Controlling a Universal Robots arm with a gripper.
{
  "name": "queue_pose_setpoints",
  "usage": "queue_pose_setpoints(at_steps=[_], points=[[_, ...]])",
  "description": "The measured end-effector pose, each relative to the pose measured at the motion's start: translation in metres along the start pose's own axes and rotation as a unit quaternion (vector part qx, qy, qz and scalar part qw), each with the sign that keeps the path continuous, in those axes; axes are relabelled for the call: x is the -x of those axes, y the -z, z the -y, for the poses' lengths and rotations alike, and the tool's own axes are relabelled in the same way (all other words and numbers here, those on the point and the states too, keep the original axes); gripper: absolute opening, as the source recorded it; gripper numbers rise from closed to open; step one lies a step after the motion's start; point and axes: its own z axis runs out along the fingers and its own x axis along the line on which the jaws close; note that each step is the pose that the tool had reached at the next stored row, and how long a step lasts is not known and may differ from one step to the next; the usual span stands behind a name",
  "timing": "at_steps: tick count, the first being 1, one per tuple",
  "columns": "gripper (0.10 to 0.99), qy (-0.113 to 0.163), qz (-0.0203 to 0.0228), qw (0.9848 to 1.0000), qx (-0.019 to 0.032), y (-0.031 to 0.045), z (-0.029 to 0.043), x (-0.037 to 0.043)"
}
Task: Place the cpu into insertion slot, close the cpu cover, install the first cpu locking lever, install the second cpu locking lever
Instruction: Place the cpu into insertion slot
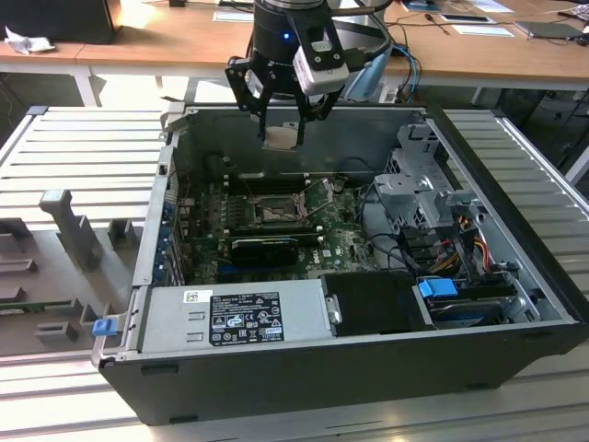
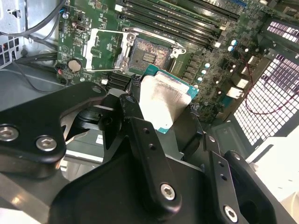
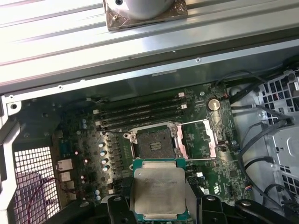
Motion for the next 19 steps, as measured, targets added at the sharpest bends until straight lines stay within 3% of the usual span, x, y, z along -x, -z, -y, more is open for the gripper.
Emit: queue_pose_setpoints(at_steps=[19], points=[[0.529,-0.016,0.0014,0.9999,0.0003,0.0,0.0,0.0]])
